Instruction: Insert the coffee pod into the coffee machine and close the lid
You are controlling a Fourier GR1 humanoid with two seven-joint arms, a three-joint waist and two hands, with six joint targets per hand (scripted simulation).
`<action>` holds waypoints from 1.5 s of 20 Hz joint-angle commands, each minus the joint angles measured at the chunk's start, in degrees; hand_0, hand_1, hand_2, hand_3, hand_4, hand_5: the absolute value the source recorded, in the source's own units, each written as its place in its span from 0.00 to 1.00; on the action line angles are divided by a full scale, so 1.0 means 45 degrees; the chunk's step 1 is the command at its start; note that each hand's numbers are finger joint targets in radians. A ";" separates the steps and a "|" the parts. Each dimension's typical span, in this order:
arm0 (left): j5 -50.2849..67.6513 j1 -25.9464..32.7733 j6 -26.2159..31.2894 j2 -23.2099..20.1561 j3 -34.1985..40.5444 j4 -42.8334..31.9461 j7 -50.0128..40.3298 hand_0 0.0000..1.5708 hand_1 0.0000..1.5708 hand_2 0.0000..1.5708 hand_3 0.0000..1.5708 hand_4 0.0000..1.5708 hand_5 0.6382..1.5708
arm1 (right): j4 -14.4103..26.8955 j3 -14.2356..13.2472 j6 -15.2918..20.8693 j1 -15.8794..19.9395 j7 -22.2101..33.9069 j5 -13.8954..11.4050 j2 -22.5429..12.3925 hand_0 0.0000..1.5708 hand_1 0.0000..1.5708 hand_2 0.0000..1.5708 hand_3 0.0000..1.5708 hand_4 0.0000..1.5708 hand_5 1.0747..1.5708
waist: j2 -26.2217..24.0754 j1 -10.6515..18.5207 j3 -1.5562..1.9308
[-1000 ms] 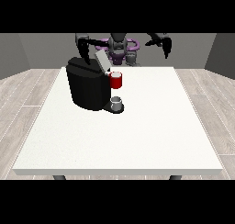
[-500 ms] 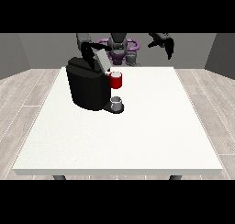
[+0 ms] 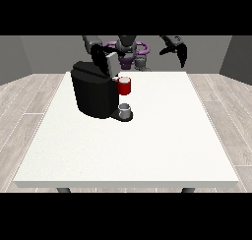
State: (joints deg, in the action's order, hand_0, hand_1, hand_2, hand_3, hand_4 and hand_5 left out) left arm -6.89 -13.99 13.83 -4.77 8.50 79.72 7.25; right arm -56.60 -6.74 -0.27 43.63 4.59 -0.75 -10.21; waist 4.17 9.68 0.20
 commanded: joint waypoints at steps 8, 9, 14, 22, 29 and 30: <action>0.0182 -0.0614 0.0200 -0.0366 0.0107 -0.0168 -0.0156 0.00 0.00 0.00 0.00 0.23 1.00 | -0.0347 0.0449 -0.0398 0.1804 0.0647 -0.0227 -0.0045 0.00 0.00 0.00 0.00 0.00 1.00 | 0.0466 0.0674 -0.0046; -0.0126 -0.0312 0.0166 0.0176 -0.0670 0.0328 -0.0682 0.00 0.00 0.00 0.00 0.21 1.00 | -0.0179 0.0796 0.0090 0.1351 0.0376 -0.0743 0.0240 0.00 0.00 0.00 0.00 0.00 1.00 | 0.0061 0.1082 -0.0039; -0.0395 -0.0546 0.0053 0.0305 -0.0898 -0.0031 -0.0063 0.00 0.00 0.00 0.00 0.21 1.00 | -0.0547 0.1096 0.0350 0.2372 0.0968 -0.1373 -0.0159 0.00 0.00 0.00 0.00 0.05 1.00 | 0.0829 0.1748 -0.0051; -0.0349 -0.1638 0.0194 0.0628 -0.1293 -0.0035 0.0057 0.00 0.00 0.00 0.00 0.28 1.00 | -0.1414 0.1045 0.0822 0.3369 0.2301 -0.1907 -0.0578 0.00 0.00 0.00 0.00 0.06 1.00 | 0.1620 0.2936 -0.0042; -0.0231 -0.1948 0.0633 0.0473 -0.1441 0.0030 -0.0001 0.00 0.00 0.00 0.00 0.27 1.00 | -0.2764 0.0783 0.0613 0.3085 0.3452 -0.1926 -0.1334 0.00 0.00 0.00 0.00 0.00 1.00 | 0.1781 0.3864 -0.0024; -0.0179 -0.2715 0.0637 0.0275 -0.1242 0.0005 -0.0148 0.00 0.00 0.00 0.00 0.27 1.00 | -0.2894 0.0739 0.0681 0.3528 0.3780 -0.2043 -0.1517 0.00 0.00 0.00 0.00 0.00 1.00 | 0.2102 0.3972 -0.0031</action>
State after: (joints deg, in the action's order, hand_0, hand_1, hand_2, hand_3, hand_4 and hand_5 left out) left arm -7.98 -22.66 16.27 -3.14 2.76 79.65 7.30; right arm -66.16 -7.22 3.96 51.92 29.95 -10.73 -21.35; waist 12.13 21.72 2.33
